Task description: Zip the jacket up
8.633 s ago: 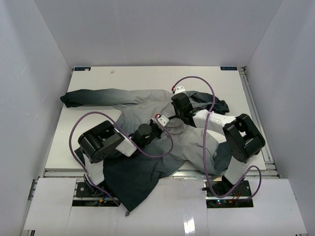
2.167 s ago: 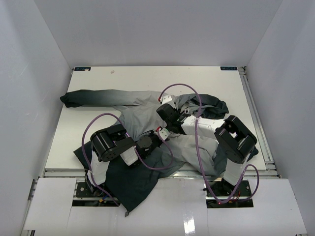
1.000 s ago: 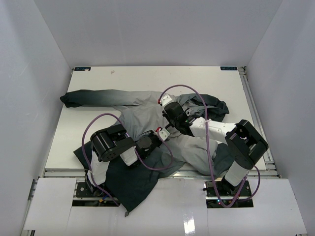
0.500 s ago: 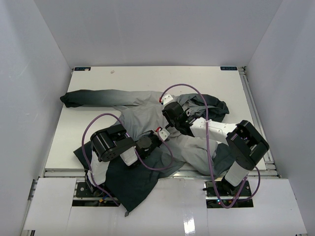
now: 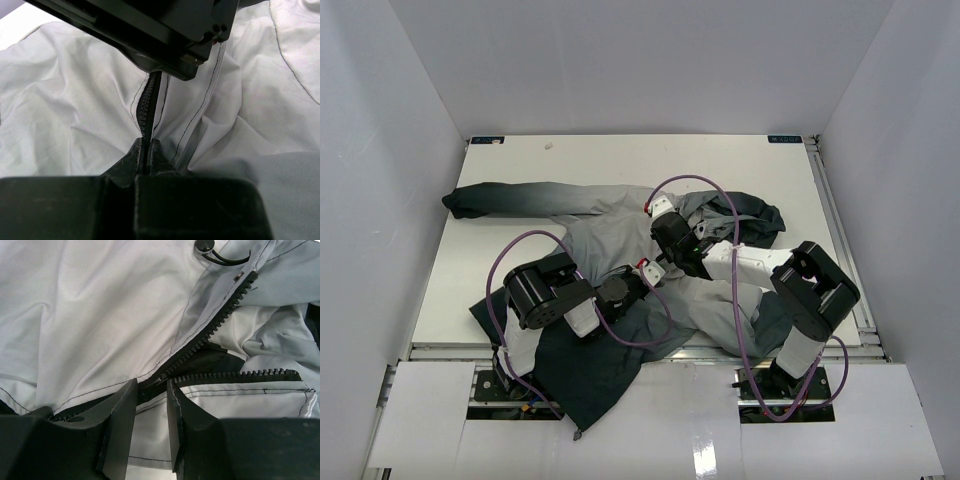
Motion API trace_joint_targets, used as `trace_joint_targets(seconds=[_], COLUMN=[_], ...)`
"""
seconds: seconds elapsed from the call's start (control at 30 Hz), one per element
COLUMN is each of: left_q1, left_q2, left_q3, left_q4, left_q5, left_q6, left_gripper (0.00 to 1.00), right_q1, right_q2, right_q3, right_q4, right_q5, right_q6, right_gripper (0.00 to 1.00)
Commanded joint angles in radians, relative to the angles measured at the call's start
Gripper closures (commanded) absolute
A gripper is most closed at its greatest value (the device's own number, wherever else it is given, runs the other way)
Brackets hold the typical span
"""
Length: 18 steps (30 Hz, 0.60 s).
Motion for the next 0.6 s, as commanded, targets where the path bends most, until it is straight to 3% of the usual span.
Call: trace_joint_targets(seconds=[0.0, 0.1, 0.23, 0.57], left_q1=[-0.007, -0.008, -0.006, -0.008], left_q2=[-0.012, -0.012, -0.013, -0.020], left_q3=[-0.020, -0.024, -0.026, -0.028], left_q4=[0.212, 0.212, 0.214, 0.213], left_q5=[-0.020, -0.022, -0.021, -0.019], left_q6=[0.002, 0.001, 0.001, 0.000], left_gripper=[1.00, 1.00, 1.00, 1.00], right_q1=[0.006, 0.008, 0.007, 0.008], right_q2=[0.014, 0.015, 0.010, -0.004], right_q3=[-0.013, -0.013, -0.010, -0.015], right_q4=[0.037, 0.041, 0.041, 0.038], right_q5=[0.039, 0.055, 0.079, 0.099], right_q6=[0.021, 0.017, 0.008, -0.006], right_gripper=[0.69, 0.80, 0.86, 0.87])
